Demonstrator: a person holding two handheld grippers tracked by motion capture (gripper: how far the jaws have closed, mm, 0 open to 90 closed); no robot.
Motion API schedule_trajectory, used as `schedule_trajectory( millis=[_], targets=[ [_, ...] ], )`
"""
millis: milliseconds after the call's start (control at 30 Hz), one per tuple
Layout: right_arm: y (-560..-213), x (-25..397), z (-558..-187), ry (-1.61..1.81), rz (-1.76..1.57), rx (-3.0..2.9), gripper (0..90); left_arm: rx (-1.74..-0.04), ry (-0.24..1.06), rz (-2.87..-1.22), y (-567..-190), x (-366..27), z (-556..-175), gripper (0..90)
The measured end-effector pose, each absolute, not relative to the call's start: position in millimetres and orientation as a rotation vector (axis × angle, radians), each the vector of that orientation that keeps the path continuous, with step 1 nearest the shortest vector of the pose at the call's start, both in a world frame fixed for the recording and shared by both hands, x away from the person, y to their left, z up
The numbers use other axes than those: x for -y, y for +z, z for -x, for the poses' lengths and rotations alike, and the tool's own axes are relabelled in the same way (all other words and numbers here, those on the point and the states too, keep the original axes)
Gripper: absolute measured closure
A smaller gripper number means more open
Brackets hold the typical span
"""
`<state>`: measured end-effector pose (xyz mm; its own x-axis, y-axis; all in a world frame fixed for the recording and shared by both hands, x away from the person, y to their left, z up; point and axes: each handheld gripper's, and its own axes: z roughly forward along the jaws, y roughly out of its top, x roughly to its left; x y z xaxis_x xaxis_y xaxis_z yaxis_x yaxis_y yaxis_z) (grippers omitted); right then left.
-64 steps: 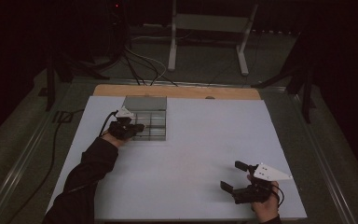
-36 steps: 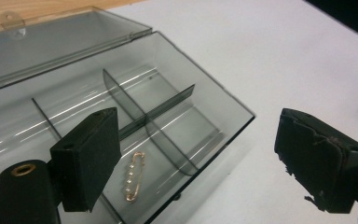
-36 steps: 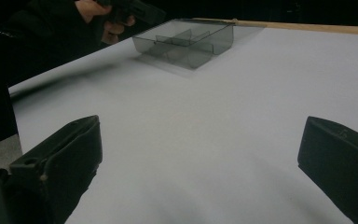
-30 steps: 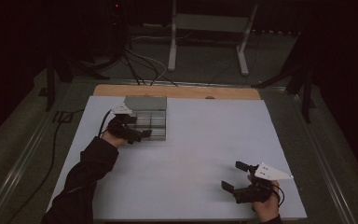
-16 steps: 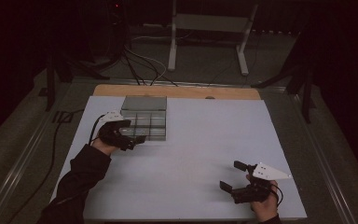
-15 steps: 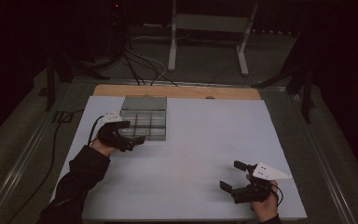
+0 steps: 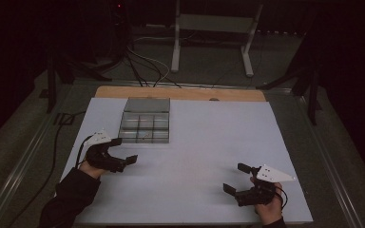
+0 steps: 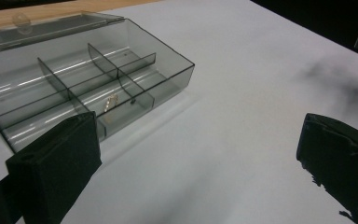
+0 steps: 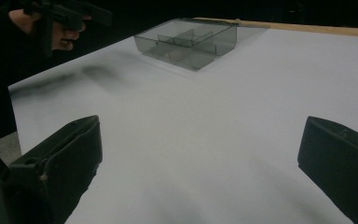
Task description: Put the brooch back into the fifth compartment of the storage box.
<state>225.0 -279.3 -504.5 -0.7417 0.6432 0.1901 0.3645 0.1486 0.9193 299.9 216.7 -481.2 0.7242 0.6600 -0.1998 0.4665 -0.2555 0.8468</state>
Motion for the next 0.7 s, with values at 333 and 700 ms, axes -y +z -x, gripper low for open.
schedule_trajectory(
  millis=[333, 700],
  targets=[
    [-504.7, 279.4, -225.1, 1.625, -0.988, -2.177, 0.0, -0.874, 0.27, -1.919, -495.7, -224.9, -271.8, 1.2],
    [-505.2, 278.7, -225.2, 1.619, -0.986, -2.182, 0.0, -0.883, 0.29, -1.923, -511.8, -235.3, -248.6, 1.3]
  ],
)
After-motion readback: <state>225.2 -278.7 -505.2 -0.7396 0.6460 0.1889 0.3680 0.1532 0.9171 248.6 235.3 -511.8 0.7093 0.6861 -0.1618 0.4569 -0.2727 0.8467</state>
